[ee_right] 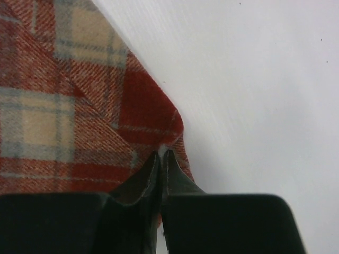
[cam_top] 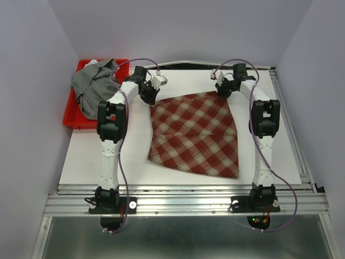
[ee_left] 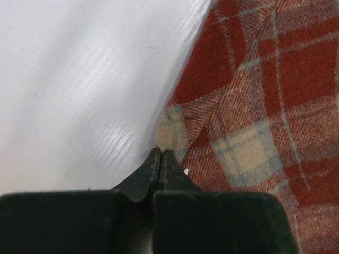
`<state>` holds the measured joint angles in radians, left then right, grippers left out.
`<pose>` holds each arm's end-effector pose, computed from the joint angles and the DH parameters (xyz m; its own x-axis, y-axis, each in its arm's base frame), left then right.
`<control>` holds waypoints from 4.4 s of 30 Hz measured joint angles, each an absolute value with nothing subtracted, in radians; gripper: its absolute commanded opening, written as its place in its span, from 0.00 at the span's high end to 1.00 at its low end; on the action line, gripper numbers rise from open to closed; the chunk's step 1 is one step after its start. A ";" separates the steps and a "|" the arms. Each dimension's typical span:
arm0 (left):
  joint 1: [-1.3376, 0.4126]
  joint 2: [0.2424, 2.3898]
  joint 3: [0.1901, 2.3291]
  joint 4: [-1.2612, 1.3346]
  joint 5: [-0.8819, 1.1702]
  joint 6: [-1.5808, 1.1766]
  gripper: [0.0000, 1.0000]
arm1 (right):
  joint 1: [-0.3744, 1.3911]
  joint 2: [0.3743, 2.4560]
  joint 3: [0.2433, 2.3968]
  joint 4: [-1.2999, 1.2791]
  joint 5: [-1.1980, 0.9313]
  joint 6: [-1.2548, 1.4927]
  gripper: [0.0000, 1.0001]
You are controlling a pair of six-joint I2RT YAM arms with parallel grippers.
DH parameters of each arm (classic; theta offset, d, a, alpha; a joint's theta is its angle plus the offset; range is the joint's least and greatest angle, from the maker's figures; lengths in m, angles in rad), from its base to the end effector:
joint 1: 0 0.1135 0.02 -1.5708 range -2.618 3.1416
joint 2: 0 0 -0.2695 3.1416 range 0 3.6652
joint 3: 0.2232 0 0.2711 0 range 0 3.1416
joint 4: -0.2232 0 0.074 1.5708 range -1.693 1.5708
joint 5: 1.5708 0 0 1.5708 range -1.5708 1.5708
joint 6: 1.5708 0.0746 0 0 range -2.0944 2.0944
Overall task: Fold and stack the skirts
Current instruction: Fold the skirt
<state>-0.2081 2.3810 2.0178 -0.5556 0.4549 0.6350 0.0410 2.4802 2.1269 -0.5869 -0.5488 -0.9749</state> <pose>0.5502 -0.1497 0.1494 -0.3613 0.6209 -0.6957 0.8208 0.5658 0.0788 0.5806 0.0628 0.1327 -0.1696 -0.7137 -0.6796 -0.8600 0.4440 -0.2515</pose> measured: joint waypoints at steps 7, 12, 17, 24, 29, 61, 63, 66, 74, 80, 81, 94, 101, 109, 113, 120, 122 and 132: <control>-0.208 2.335 1.976 -0.484 0.439 0.620 1.00 | 0.038 2.480 2.143 -0.545 -0.516 -0.905 0.99; -0.208 2.201 1.893 -0.411 0.437 0.622 1.00 | 0.028 2.432 2.159 -0.516 -0.505 -0.878 0.99; -0.208 1.994 1.766 -0.327 0.445 0.656 1.00 | 0.026 2.241 2.064 -0.485 -0.509 -0.882 0.99; -0.208 1.702 1.427 -0.251 0.469 0.826 1.00 | 0.026 1.800 1.676 -0.464 -0.573 -0.934 0.99; -0.214 1.525 1.112 -0.219 0.503 0.951 1.00 | 0.026 1.576 1.343 -0.472 -0.623 -0.975 0.99; -0.309 1.643 1.113 -0.528 0.448 1.151 0.23 | 0.228 1.566 1.116 -0.771 -0.516 -0.993 0.27; -0.313 1.652 1.115 -0.536 0.428 1.171 0.29 | 0.228 1.590 1.107 -0.766 -0.493 -0.992 0.35; -0.324 1.660 1.120 -0.540 0.403 1.196 0.56 | 0.230 1.620 1.095 -0.739 -0.463 -0.991 0.52; -0.334 1.670 1.158 -0.553 0.383 1.216 1.00 | 0.243 1.628 1.086 -0.693 -0.406 -0.999 0.99; -0.329 1.670 1.241 -0.593 0.384 1.187 1.00 | 0.237 1.628 1.139 -0.701 -0.361 -0.995 0.99; -0.321 1.674 1.270 -0.603 0.388 1.166 1.00 | 0.233 1.628 1.172 -0.702 -0.351 -0.987 0.99; -0.244 1.751 1.905 -0.450 0.369 0.746 1.00 | 0.084 1.734 1.877 -0.559 -0.268 -0.817 0.99; -0.248 1.565 1.882 -0.329 0.364 0.664 1.00 | 0.087 1.580 1.906 -0.481 -0.262 -0.783 0.99; -0.260 1.177 1.617 -0.284 0.461 0.680 1.00 | 0.094 1.208 1.729 -0.435 -0.308 -0.770 0.99; -0.261 1.052 1.573 -0.321 0.527 0.694 1.00 | 0.094 1.113 1.724 -0.446 -0.336 -0.772 0.99; -0.261 0.976 1.556 -0.443 0.652 0.696 1.00 | 0.094 1.071 1.727 -0.517 -0.348 -0.818 0.99; -0.260 0.995 1.548 -0.482 0.677 0.696 1.00 | 0.094 1.083 1.714 -0.508 -0.346 -0.839 0.99; -0.247 1.385 1.355 -0.516 0.648 0.686 1.00 | 0.086 1.395 1.466 -0.384 -0.310 -0.905 0.99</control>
<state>-0.2466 1.3853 1.3552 -0.5159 0.6483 0.6865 0.0860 1.3952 1.4662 -0.3843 -0.3103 -0.9047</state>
